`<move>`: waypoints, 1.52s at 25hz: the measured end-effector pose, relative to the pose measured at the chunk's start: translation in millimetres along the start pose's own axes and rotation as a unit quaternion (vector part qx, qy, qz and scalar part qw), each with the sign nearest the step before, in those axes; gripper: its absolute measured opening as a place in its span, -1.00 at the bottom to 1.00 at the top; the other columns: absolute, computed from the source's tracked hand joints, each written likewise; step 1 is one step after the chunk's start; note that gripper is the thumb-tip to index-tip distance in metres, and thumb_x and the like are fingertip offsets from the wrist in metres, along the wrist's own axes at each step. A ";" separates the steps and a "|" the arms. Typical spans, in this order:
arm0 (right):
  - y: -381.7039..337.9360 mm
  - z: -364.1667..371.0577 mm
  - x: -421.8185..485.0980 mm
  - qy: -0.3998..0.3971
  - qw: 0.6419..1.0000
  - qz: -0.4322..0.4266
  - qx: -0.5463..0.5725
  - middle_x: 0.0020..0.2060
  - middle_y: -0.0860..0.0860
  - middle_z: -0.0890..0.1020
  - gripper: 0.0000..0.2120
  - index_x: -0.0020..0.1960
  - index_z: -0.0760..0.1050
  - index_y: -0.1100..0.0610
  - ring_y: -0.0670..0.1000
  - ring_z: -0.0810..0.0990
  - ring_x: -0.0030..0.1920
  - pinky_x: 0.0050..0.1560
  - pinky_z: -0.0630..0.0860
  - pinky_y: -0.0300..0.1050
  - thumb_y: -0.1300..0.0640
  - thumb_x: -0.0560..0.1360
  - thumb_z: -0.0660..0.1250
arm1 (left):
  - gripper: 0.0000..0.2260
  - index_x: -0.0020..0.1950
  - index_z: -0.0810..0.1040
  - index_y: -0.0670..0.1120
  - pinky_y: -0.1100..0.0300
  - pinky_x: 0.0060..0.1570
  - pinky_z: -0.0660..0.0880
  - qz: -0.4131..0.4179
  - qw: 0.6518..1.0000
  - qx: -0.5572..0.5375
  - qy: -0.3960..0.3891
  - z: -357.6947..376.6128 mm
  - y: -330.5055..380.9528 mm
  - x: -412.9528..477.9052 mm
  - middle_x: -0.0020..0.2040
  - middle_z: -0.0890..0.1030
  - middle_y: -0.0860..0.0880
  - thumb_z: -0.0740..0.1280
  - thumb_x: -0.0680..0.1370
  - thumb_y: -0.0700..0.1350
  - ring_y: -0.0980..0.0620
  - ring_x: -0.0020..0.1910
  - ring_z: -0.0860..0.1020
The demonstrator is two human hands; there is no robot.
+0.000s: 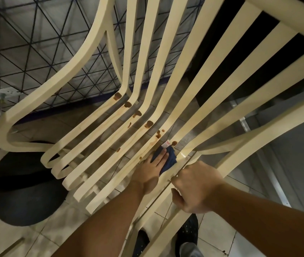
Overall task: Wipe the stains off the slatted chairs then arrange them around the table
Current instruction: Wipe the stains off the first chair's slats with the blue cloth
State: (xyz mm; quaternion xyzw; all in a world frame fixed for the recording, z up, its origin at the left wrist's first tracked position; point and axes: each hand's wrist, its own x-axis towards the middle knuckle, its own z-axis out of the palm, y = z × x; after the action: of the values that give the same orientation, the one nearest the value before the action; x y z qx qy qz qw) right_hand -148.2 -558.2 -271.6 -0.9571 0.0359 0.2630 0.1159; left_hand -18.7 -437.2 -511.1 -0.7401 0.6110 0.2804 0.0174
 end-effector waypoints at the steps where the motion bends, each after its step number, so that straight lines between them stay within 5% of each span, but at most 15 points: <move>1: 0.2 0.5 -0.2 0.005 1.000 0.000 -0.001 -0.22 0.01 0.61 -0.55 0.08 0.59 0.05 0.03 0.58 -0.21 -0.04 0.55 -0.08 -0.22 0.61 0.05 | -0.15 0.60 -0.40 0.05 -0.19 0.53 0.25 0.006 1.000 -0.005 0.001 5.9 -5.4 -6.7 0.66 -0.30 0.00 0.25 0.63 -0.13 -0.24 0.63 0.08; 3: 0.9 1.0 -1.1 0.007 1.000 -0.001 0.003 -0.20 0.01 0.63 -0.55 0.09 0.60 0.05 0.02 0.60 -0.19 -0.05 0.52 -0.10 -0.21 0.62 0.05 | -0.20 0.68 -0.23 0.02 -0.21 0.51 0.27 0.032 0.999 -0.011 0.015 16.7 -14.8 -26.7 0.68 -0.21 -0.04 0.26 0.63 -0.08 -0.21 0.63 0.11; 7: 1.2 0.6 -0.6 0.010 1.000 -0.007 0.008 -0.19 0.01 0.65 -0.56 0.11 0.61 0.05 0.01 0.60 -0.20 -0.09 0.45 -0.14 -0.20 0.63 0.08 | 0.07 0.69 -0.04 -0.04 -0.04 0.17 0.62 0.009 0.997 -0.051 0.049 17.8 -11.4 -57.6 0.66 0.16 -0.04 0.60 0.39 0.00 -0.17 0.30 0.58; 12: 1.6 -1.3 -0.3 0.007 1.000 -0.007 0.017 -0.25 0.01 0.61 -0.58 0.04 0.60 0.07 0.02 0.56 -0.25 -0.14 0.40 -0.12 -0.19 0.62 0.09 | -0.13 0.62 0.09 -0.15 -0.05 0.34 0.51 0.050 0.998 -0.014 0.026 -0.7 -6.6 -22.9 0.62 0.23 -0.16 0.51 0.44 -0.09 -0.18 0.48 0.44; 16: 1.6 -1.7 -0.4 0.008 1.000 -0.001 0.018 -0.26 0.02 0.58 -0.56 0.03 0.58 0.07 0.02 0.54 -0.26 -0.15 0.37 -0.11 -0.21 0.61 0.06 | -0.20 0.66 -0.24 -0.07 -0.18 0.40 0.39 -0.022 0.999 -0.041 -0.026 -21.6 14.5 15.2 0.68 -0.20 -0.03 0.26 0.62 -0.20 -0.30 0.48 0.31; 25: 1.6 -1.3 -1.6 0.023 0.999 0.004 0.025 -0.32 0.00 0.53 -0.62 -0.03 0.55 0.05 0.01 0.48 -0.31 -0.18 0.32 -0.12 -0.20 0.60 0.12 | -0.12 0.63 0.01 -0.19 -0.06 0.06 0.63 0.039 0.999 -0.017 0.004 14.4 -7.5 -2.9 0.63 0.18 -0.18 0.49 0.48 -0.13 -0.23 0.24 0.61; 29: 1.4 0.3 -0.6 0.009 0.999 0.007 0.043 -0.32 -0.01 0.54 -0.62 -0.05 0.56 0.04 -0.01 0.49 -0.32 -0.20 0.33 -0.12 -0.21 0.60 0.12 | -0.09 0.58 -0.46 0.08 -0.19 0.44 0.37 -0.020 0.999 -0.039 -0.005 -8.9 11.6 26.8 0.66 -0.29 0.02 0.29 0.63 -0.09 -0.25 0.55 0.25; 32: 2.8 -1.0 -0.2 0.002 0.999 0.008 0.050 -0.32 -0.01 0.55 -0.61 -0.04 0.56 0.04 0.00 0.52 -0.30 -0.17 0.42 -0.11 -0.22 0.60 0.11 | -0.15 0.59 -0.46 0.11 -0.19 0.50 0.27 -0.038 0.998 -0.049 -0.014 -16.0 20.7 30.4 0.63 -0.39 0.08 0.21 0.65 -0.07 -0.22 0.59 0.15; 38: 2.0 -1.9 -2.8 0.024 0.999 -0.001 0.038 -0.30 0.00 0.55 -0.58 -0.02 0.56 0.06 0.00 0.51 -0.30 -0.19 0.32 -0.12 -0.22 0.61 0.09 | -0.28 0.65 -0.27 0.12 -0.16 0.45 0.35 -0.026 0.995 -0.081 0.049 8.9 5.6 -35.6 0.69 -0.07 0.11 0.15 0.66 -0.13 -0.16 0.56 0.27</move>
State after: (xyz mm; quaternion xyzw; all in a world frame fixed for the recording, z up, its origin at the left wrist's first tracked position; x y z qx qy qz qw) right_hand -149.9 -560.5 -269.0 -0.9581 0.0474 0.2384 0.1516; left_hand -30.7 -403.6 -501.2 -0.7675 0.5670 0.2919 -0.0651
